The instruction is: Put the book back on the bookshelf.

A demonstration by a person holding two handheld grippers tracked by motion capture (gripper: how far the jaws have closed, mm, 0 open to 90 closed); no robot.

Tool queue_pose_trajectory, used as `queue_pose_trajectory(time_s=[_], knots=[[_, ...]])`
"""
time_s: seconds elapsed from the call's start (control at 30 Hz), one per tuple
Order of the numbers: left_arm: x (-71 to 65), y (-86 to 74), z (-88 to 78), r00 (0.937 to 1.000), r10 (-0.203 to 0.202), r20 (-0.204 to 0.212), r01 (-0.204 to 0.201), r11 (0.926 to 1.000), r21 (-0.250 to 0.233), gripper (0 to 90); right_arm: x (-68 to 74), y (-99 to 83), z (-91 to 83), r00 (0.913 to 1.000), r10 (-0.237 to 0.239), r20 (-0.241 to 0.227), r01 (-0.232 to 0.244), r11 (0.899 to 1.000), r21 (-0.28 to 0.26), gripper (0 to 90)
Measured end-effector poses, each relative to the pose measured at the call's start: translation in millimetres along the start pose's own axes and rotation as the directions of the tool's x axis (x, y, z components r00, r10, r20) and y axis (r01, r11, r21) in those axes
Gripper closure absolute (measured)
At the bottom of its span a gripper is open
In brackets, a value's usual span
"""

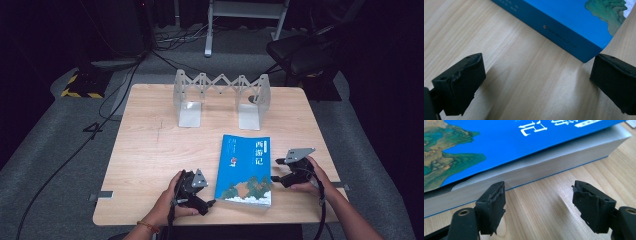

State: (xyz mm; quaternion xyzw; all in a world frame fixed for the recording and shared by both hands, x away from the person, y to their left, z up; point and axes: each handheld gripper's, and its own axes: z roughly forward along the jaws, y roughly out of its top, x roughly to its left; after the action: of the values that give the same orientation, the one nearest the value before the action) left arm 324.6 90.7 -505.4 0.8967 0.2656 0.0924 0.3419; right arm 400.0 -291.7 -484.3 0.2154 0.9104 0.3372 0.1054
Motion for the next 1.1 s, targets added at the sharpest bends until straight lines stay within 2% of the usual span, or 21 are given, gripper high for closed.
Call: queue_pose_trajectory(time_s=[0.07,0.13,0.2,0.53,0.57,0.87,0.93,1.0,1.07,1.1], knots=[[2.7,-0.9,-0.9,0.9998,-0.015,-0.013,0.015,0.9999,-0.001,0.4,0.5,0.3,-0.3,1.0000,0.003,0.004,-0.003,1.000,-0.009,27.1],[13.2,-3.4,-3.1,0.9978,-0.050,-0.044,0.049,0.9988,-0.003,0.4,3.4,3.6,2.1,0.9999,0.008,0.011,-0.008,1.000,-0.018,27.0],[14.8,-3.6,-3.8,0.9973,-0.057,-0.047,0.057,0.9984,0.002,0.4,4.3,5.7,3.4,0.9999,0.004,0.017,-0.004,1.000,-0.016,26.8],[17.4,-4.3,-4.3,0.9973,-0.054,-0.050,0.054,0.9986,-0.001,0.5,4.7,7.6,-0.4,0.9994,0.031,0.017,-0.030,0.998,-0.051,26.8],[17.4,-4.5,-4.4,0.9973,-0.054,-0.049,0.054,0.9986,-0.002,0.5,4.1,9.1,-3.9,0.9988,0.049,0.009,-0.048,0.996,-0.081,26.8],[16.2,-5.0,-5.1,0.9971,-0.057,-0.051,0.057,0.9984,0.000,0.7,6.4,14.6,-8.3,0.9983,0.053,0.024,-0.050,0.992,-0.113,25.9],[14.2,-3.8,-7.6,0.9980,-0.048,-0.042,0.049,0.9983,0.031,0.8,6.7,16.1,-9.2,0.9982,0.054,0.026,-0.051,0.992,-0.119,26.0],[10.5,-3.1,-10.6,0.9992,-0.034,-0.020,0.035,0.9991,0.025,6.2,7.3,17.4,-10.0,0.9981,0.055,0.029,-0.051,0.991,-0.124,26.0],[4.8,-0.2,-16.1,0.9998,-0.002,0.021,0.002,1.0000,0.000,23.1,7.5,19.1,-10.8,0.9978,0.060,0.028,-0.056,0.990,-0.131,26.0],[2.1,1.3,-17.6,0.9997,0.009,0.023,-0.009,0.9999,-0.009,19.4,7.8,20.1,-11.7,0.9979,0.057,0.031,-0.053,0.990,-0.130,26.0]])
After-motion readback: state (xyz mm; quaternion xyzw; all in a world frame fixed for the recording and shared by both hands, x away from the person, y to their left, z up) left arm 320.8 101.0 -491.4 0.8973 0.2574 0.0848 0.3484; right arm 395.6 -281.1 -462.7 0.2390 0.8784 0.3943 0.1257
